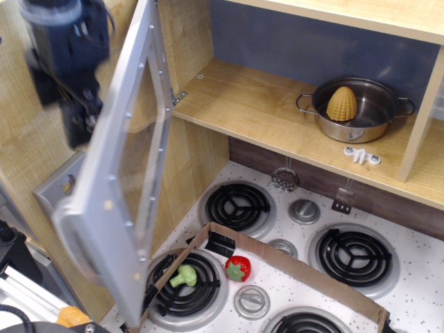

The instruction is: Close microwave

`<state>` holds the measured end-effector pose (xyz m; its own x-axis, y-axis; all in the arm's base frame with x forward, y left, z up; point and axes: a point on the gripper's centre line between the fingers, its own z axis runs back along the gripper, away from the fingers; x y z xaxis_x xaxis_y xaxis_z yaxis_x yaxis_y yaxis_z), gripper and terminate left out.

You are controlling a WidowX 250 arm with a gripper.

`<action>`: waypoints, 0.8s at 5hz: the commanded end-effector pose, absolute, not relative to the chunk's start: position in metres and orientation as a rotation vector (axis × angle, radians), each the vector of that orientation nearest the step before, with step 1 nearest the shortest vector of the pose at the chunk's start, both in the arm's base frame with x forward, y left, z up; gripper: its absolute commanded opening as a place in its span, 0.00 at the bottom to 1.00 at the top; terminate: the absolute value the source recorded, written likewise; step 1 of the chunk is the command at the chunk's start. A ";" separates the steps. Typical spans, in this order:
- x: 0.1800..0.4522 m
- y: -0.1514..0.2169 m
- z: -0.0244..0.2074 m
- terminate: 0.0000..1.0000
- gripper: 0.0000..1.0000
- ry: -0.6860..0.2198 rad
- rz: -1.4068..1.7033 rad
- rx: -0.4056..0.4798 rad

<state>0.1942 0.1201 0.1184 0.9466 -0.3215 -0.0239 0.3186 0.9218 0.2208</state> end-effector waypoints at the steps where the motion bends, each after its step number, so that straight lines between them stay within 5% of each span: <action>1: 0.228 0.093 0.118 0.00 1.00 -0.207 -0.286 0.088; 4: 0.257 0.048 0.101 0.00 1.00 -0.429 -0.211 -0.044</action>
